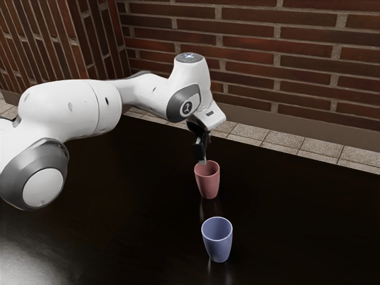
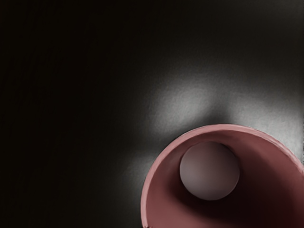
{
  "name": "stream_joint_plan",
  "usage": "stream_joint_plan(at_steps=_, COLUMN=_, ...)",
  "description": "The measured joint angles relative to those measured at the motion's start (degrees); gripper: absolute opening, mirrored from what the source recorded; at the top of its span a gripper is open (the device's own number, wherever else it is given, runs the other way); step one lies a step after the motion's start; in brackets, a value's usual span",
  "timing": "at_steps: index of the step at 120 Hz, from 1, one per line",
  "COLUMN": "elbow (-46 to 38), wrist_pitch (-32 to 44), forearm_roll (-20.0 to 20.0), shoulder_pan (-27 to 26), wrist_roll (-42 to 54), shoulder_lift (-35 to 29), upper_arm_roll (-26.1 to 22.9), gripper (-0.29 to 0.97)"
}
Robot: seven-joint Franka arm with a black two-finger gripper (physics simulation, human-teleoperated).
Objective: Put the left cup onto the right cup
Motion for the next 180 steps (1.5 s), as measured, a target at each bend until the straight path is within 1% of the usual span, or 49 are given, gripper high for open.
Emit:
stream_joint_plan(at_steps=24, elbow=-0.03, wrist_pitch=-0.5, forearm_roll=-1.54, shoulder_pan=0.31, wrist_roll=0.52, shoulder_lift=1.3, upper_arm_roll=-0.07, gripper=0.68)
stream_joint_plan(at_steps=34, elbow=-0.02, wrist_pitch=-0.59, forearm_roll=-1.88, shoulder_pan=0.36, wrist_roll=0.67, shoulder_lift=1.76, upper_arm_roll=-0.08, gripper=0.63)
stream_joint_plan(at_steps=43, elbow=0.04, wrist_pitch=-0.62, forearm_roll=-2.04, shoulder_pan=0.36, wrist_roll=0.78, shoulder_lift=2.11, upper_arm_roll=-0.08, gripper=0.53)
stream_joint_plan(at_steps=60, elbow=0.07, wrist_pitch=-0.63, forearm_roll=-2.16, shoulder_pan=0.38, wrist_roll=0.95, shoulder_lift=2.65, upper_arm_roll=-0.09, gripper=0.24)
stream_joint_plan(at_steps=67, elbow=0.07, wrist_pitch=-0.6, forearm_roll=-2.19, shoulder_pan=0.38, wrist_roll=1.02, shoulder_lift=2.9, upper_arm_roll=-0.09, gripper=0.14)
stream_joint_plan(at_steps=77, elbow=0.06, wrist_pitch=-0.57, forearm_roll=-2.22, shoulder_pan=0.38, wrist_roll=1.09, shoulder_lift=3.02, upper_arm_roll=-0.09, gripper=0.05)
stream_joint_plan(at_steps=89, elbow=0.07, wrist_pitch=-0.49, forearm_roll=-2.23, shoulder_pan=0.38, wrist_roll=1.16, shoulder_lift=3.03, upper_arm_roll=-0.09, gripper=-0.02)
stream_joint_plan(at_steps=109, elbow=0.03, wrist_pitch=-0.39, forearm_roll=-2.27, shoulder_pan=0.38, wrist_roll=1.18, shoulder_lift=3.03, upper_arm_roll=-0.09, gripper=-0.07)
stream_joint_plan(at_steps=142, elbow=0.02, wrist_pitch=-0.67, forearm_roll=-2.22, shoulder_pan=0.38, wrist_roll=0.95, shoulder_lift=2.22, upper_arm_roll=-0.09, gripper=-0.1)
stream_joint_plan(at_steps=164, elbow=0.19, wrist_pitch=-2.56, forearm_roll=-2.04, shoulder_pan=-0.34, wrist_roll=0.63, shoulder_lift=-1.03, upper_arm_roll=0.02, gripper=-0.11)
stream_joint_plan(at_steps=180, elbow=1.02, wrist_pitch=-4.43, forearm_roll=-1.5, shoulder_pan=-2.67, wrist_roll=0.18, shoulder_lift=-3.58, upper_arm_roll=0.83, gripper=-0.11)
